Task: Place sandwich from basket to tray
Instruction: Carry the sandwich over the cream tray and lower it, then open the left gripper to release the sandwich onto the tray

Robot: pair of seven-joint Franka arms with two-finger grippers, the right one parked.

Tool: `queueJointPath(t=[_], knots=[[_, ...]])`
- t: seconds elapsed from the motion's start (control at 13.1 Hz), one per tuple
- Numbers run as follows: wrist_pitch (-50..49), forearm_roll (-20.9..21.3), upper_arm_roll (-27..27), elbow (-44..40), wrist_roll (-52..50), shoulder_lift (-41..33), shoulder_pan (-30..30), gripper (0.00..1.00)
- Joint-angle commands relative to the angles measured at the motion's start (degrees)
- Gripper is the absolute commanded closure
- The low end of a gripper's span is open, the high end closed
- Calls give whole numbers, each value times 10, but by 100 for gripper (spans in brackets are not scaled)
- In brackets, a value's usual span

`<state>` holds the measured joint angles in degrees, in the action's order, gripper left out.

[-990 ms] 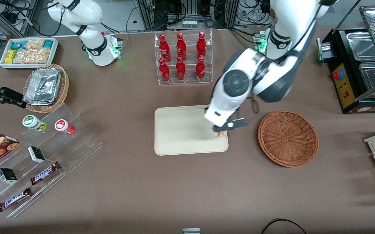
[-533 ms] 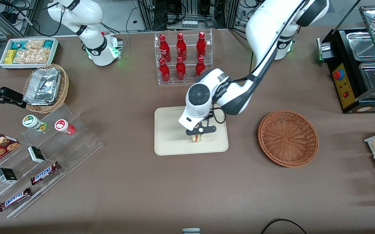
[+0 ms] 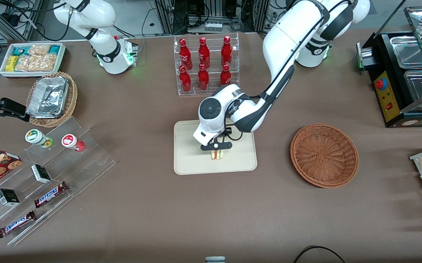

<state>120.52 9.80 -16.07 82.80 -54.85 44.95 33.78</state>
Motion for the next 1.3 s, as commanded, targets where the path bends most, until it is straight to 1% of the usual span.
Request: queueJointPath(t=[0.0,0.15,0.46,0.61,0.69,0.84,0.91,1.07,1.22], knots=[[-17,11,6,-18,-17,-1,9,0],[-58,8,6,-25,-23,-18,2,0],[-138,-2,6,-50,-25,-95,-23,0],[-172,-40,6,-52,-19,-140,-56,0],[-197,-51,6,-52,-18,-164,-70,0],[-245,-54,6,-52,-14,-206,-102,0],[-268,-54,5,-51,-11,-227,-128,0],[-324,-54,6,-50,46,-264,-160,0],[-395,-55,6,-48,127,-309,-209,0]])
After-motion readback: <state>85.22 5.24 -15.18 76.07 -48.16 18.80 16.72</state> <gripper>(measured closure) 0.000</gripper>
